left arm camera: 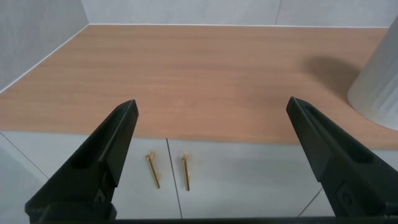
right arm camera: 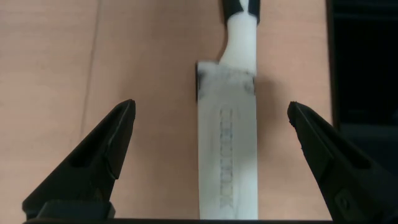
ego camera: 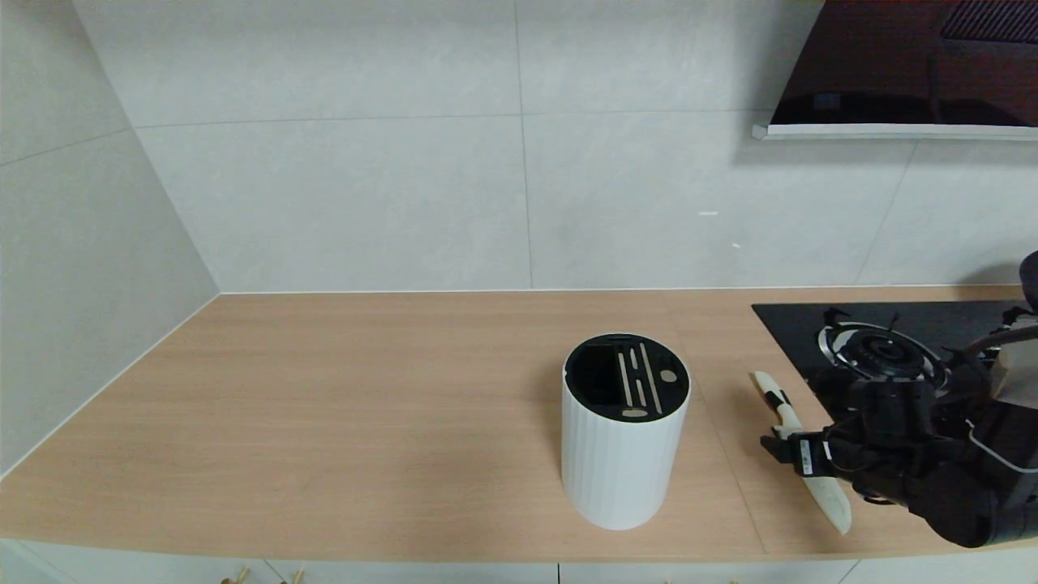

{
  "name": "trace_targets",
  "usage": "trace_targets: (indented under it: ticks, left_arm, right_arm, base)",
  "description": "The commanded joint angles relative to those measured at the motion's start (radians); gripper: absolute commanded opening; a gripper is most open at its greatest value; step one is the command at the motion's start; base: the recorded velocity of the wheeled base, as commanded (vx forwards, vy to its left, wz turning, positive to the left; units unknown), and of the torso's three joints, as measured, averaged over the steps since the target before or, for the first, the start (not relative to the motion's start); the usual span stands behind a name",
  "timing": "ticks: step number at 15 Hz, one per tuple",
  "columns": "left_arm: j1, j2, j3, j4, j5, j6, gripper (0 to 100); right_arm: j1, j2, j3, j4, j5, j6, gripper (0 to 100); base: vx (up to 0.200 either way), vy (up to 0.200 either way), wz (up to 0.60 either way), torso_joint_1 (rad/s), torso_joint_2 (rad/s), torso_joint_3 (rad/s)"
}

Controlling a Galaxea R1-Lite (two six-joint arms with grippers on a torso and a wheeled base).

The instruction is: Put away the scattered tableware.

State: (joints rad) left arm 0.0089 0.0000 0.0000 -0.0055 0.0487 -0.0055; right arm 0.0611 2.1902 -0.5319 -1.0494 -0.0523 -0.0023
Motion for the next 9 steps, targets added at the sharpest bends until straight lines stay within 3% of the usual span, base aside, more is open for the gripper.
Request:
trace_targets:
  ticks: [1,9]
  left_arm:
    - [0.000,0.000,0.000,-0.001,0.000,-0.001,100]
    - [0.000,0.000,0.000,-0.001,0.000,-0.001,100]
  right_arm:
    - [-0.009,0.059,-0.040,-0.001,-0.001,0.002,100]
    - [-0.009,0.072,-0.063,-0.020,0.005,0.039,100]
  base:
    - [0.000,0.000,0.00,0.000,0.00,0.000]
    - [0.000,0.000,0.00,0.000,0.00,0.000]
